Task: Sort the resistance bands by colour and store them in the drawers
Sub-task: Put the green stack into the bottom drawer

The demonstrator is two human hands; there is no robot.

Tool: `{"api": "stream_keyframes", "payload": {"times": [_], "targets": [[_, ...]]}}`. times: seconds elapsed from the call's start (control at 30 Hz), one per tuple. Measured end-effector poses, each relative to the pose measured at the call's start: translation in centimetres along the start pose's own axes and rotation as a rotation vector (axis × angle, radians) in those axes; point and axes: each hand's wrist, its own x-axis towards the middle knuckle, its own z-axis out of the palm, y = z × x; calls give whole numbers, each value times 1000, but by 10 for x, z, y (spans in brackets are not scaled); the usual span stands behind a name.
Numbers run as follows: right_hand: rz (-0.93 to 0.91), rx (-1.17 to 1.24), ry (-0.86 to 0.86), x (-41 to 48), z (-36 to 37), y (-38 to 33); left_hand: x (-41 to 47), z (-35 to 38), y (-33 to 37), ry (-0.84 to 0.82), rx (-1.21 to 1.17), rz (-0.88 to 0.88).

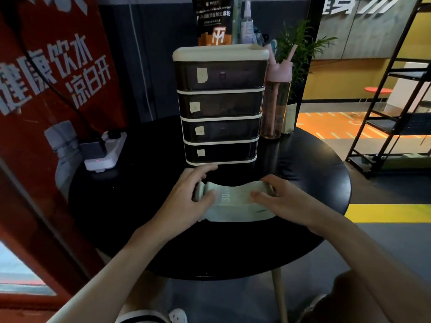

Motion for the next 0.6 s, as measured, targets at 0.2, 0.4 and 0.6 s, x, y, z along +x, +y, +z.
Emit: {"api": "stream_keyframes", "payload": {"times": [0.2, 0.4, 0.6], "targets": [[-273, -129, 9, -4, -5, -1, 2, 1, -2, 1, -35, 94], [-349, -99, 7, -6, -2, 4, 1, 1, 2, -62, -33, 76], [-331, -49, -1, -3, -9, 2, 5, -1, 6, -65, -37, 127]]}}
